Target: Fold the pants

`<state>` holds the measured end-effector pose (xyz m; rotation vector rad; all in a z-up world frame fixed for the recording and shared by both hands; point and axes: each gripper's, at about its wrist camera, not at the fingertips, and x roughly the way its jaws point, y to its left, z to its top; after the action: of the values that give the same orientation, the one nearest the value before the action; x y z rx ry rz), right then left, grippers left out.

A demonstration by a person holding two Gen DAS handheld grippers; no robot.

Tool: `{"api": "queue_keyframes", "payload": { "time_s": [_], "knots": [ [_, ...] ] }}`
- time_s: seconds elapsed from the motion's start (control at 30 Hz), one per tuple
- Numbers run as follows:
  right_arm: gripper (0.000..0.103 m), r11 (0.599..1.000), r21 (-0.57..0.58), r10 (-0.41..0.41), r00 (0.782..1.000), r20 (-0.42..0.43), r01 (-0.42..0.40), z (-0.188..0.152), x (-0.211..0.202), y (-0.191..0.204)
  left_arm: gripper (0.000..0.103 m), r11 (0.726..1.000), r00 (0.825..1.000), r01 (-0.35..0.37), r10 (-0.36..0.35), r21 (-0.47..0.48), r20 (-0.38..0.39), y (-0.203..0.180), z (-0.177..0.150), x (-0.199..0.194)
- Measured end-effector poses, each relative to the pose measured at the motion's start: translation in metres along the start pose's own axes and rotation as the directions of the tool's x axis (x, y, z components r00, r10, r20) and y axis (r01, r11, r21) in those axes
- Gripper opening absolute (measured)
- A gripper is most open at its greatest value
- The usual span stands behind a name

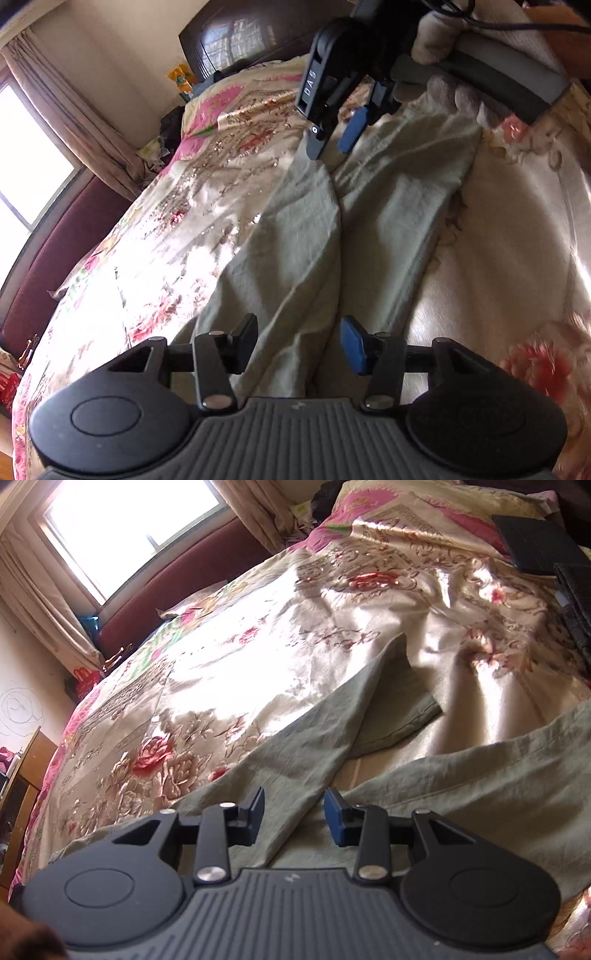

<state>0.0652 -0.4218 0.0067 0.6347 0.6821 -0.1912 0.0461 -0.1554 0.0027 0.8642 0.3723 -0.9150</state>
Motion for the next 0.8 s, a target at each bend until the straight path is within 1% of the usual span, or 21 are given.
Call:
{"api": "queue_keyframes", "payload": {
  "time_s": [0.07,0.1,0.2,0.27,0.37,0.47,0.6,0.63,0.67,0.7,0.73,0.77,0.8],
  "knots": [
    [0.038,0.999,0.017,-0.049,0.998,0.040,0.049,0.009,0.003,-0.006,0.072,0.999,0.999,-0.033,0.033,-0.017,0.026,0.004,0.008,0.013],
    [0.038,0.997,0.025,-0.067,0.996,0.050,0.066,0.013,0.006,-0.009,0.073,0.999,0.999,-0.032,0.033,-0.025,0.021,0.004,0.010,0.020],
    [0.038,0.994,0.093,-0.056,0.998,0.042,0.052,0.027,0.021,-0.022,0.073,0.999,1.000,0.018,-0.019,-0.036,-0.023,0.003,0.014,0.042],
    [0.038,0.992,0.124,-0.037,0.999,0.034,0.033,0.035,0.031,-0.028,0.073,0.999,0.998,0.031,-0.031,-0.008,-0.046,-0.003,0.011,0.051],
    [0.037,0.992,0.119,-0.046,0.999,0.015,0.043,0.045,0.047,-0.028,0.073,0.999,0.998,0.034,-0.034,-0.002,-0.043,-0.005,0.010,0.052],
    [0.038,0.987,0.107,-0.119,0.993,0.023,0.116,0.052,0.062,-0.030,0.073,0.998,0.998,0.049,-0.050,-0.031,-0.047,-0.001,0.010,0.051],
    [0.038,0.977,0.160,-0.141,0.990,-0.003,0.139,0.059,0.080,-0.041,0.073,0.998,0.997,0.053,-0.056,-0.044,-0.053,0.001,0.010,0.056],
    [0.032,0.975,0.168,-0.146,0.989,-0.001,0.144,0.060,0.083,-0.043,0.072,0.997,0.996,0.054,-0.058,-0.058,-0.060,0.002,0.011,0.058],
    [0.013,0.975,0.165,-0.150,0.989,0.001,0.148,0.061,0.085,-0.044,0.063,0.996,0.996,0.056,-0.061,-0.071,-0.065,0.004,0.011,0.059],
    [0.003,0.976,0.163,-0.145,0.990,-0.001,0.143,0.062,0.086,-0.044,0.053,0.995,0.995,0.062,-0.068,-0.084,-0.075,0.007,0.012,0.060],
    [0.003,0.976,0.182,-0.116,0.993,-0.009,0.116,0.065,0.085,-0.044,0.032,0.993,0.993,0.065,-0.074,-0.095,-0.090,0.011,0.013,0.062],
    [0.003,0.976,0.203,-0.080,0.997,-0.009,0.080,0.067,0.082,-0.043,0.027,0.993,0.992,0.063,-0.073,-0.101,-0.104,0.013,0.014,0.064],
    [0.003,0.977,0.208,-0.046,0.999,-0.001,0.045,0.071,0.077,-0.039,0.027,0.993,0.992,0.059,-0.070,-0.099,-0.108,0.017,0.015,0.064]
  ]
}}
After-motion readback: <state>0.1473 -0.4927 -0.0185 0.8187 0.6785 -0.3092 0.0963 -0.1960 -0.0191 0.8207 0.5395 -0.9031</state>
